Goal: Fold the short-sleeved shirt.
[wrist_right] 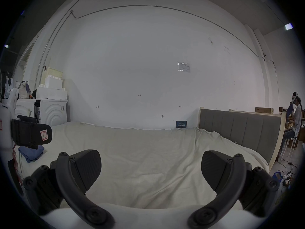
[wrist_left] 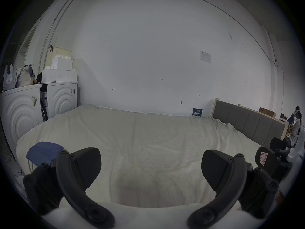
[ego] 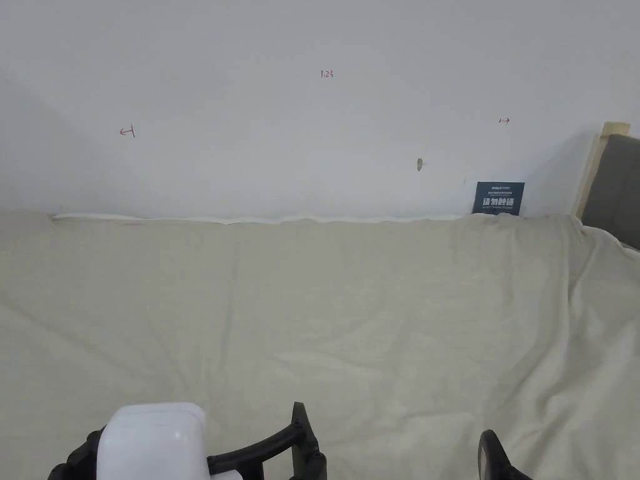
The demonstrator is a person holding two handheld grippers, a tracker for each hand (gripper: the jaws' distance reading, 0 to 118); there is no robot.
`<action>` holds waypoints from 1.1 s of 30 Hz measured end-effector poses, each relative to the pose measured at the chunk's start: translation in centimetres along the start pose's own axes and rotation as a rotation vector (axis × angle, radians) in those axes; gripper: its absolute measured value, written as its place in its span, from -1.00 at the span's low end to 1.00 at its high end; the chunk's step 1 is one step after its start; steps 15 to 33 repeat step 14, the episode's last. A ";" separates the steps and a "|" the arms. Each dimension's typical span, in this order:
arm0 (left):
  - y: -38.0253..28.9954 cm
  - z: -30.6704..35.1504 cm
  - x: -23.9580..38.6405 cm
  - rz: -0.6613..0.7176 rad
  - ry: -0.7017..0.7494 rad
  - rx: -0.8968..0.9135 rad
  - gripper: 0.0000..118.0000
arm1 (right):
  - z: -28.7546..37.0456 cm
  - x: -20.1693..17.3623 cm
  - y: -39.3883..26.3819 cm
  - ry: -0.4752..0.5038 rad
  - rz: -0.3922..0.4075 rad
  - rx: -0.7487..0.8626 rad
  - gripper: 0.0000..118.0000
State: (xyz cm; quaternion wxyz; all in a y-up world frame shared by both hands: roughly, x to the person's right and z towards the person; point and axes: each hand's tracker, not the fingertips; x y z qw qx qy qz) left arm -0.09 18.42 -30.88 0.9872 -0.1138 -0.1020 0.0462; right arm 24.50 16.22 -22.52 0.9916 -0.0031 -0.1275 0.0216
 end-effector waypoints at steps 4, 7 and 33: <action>0.0 0.3 0.1 -0.002 0.000 0.002 1.00 | 0.1 -0.1 0.0 0.000 0.000 -0.006 1.00; 0.0 0.4 0.1 -0.006 0.002 0.006 1.00 | 0.2 -0.1 0.0 -0.002 -0.005 -0.009 1.00; -0.1 0.5 -0.1 -0.004 0.013 0.011 1.00 | 0.2 0.0 -0.2 -0.013 -0.014 -0.018 1.00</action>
